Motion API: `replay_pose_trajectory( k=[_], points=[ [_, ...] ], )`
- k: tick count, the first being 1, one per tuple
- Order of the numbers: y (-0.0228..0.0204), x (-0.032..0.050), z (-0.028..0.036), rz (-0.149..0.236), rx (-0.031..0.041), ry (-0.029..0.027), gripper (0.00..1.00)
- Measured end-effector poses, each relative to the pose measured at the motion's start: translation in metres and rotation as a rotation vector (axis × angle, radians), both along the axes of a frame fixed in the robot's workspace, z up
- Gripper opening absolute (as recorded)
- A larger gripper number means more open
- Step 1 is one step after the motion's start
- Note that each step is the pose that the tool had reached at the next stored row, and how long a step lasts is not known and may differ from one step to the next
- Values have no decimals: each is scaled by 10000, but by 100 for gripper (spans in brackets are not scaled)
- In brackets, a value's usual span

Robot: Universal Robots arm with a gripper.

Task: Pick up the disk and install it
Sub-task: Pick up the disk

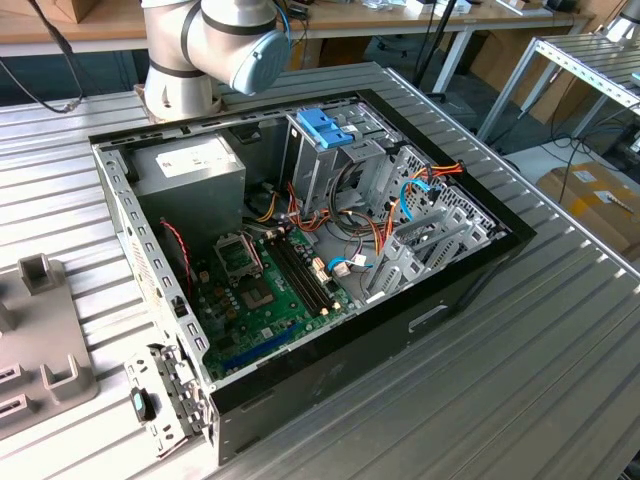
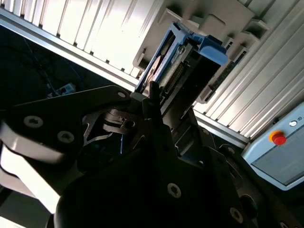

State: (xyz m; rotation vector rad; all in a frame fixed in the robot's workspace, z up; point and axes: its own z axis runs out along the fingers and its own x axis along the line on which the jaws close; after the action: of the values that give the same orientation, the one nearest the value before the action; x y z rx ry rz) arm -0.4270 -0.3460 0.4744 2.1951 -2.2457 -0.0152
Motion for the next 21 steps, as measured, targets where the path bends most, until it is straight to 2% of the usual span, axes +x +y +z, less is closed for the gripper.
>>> replay_pose_trajectory(
  k=[5,9,12,21],
  points=[
    [0,0,1,0,-3,1,35],
    [0,0,57,0,-2,0,35],
    [0,0,77,0,-2,1,35],
    [1,8,80,-1,-3,2,35]
  ],
)
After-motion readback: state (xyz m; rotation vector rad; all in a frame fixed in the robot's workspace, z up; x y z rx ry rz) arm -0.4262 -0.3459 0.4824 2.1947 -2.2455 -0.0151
